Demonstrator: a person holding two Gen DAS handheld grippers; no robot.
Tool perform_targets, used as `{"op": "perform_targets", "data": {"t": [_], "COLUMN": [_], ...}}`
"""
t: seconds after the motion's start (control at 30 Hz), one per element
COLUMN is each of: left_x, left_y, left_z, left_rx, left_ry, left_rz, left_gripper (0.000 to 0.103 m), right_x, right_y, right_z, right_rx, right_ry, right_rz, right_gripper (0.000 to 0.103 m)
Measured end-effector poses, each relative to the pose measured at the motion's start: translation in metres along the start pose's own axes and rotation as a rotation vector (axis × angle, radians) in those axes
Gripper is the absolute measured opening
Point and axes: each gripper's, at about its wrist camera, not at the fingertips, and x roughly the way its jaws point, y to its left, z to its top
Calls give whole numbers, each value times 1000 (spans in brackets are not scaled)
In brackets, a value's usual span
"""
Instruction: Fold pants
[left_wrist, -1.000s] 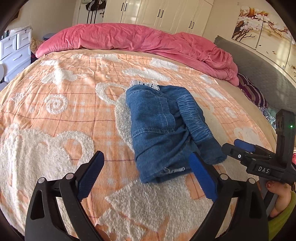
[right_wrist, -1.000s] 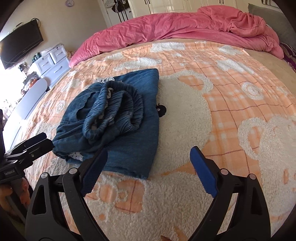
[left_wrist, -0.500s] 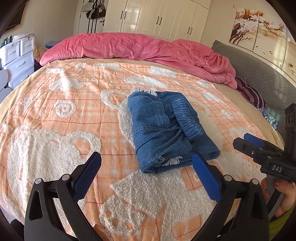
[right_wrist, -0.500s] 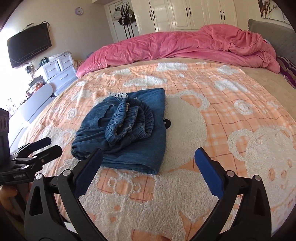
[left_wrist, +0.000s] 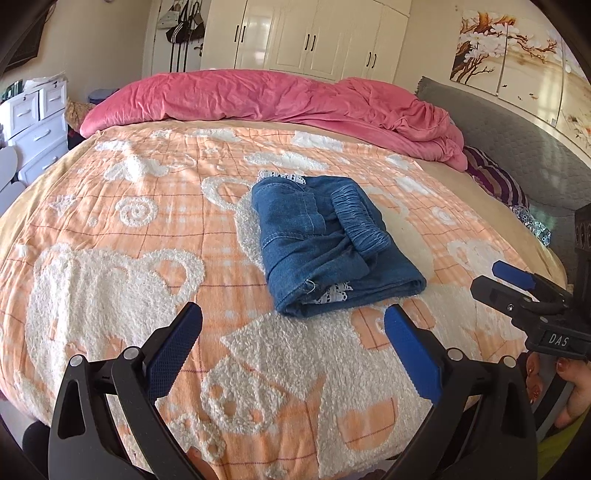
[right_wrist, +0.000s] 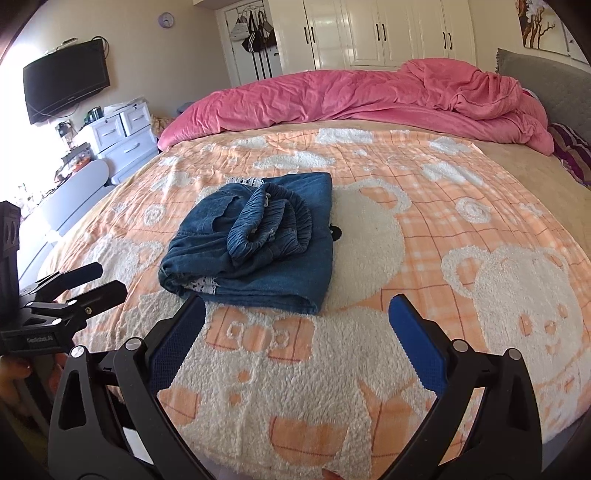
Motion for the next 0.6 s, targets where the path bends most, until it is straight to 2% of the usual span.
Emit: {"op": "perform_targets", "data": {"t": [0.6], "left_x": [-16], "left_y": [-1], "left_z": [-29], "left_rx": [-28], "left_ry": [2], "left_rz": [-3], "left_gripper": [99], "right_x": [-20], "right_y": [6], "right_z": [-22], "right_rx": [0], "right_ry": [-8], "right_rz": [9], "right_gripper": [94]}}
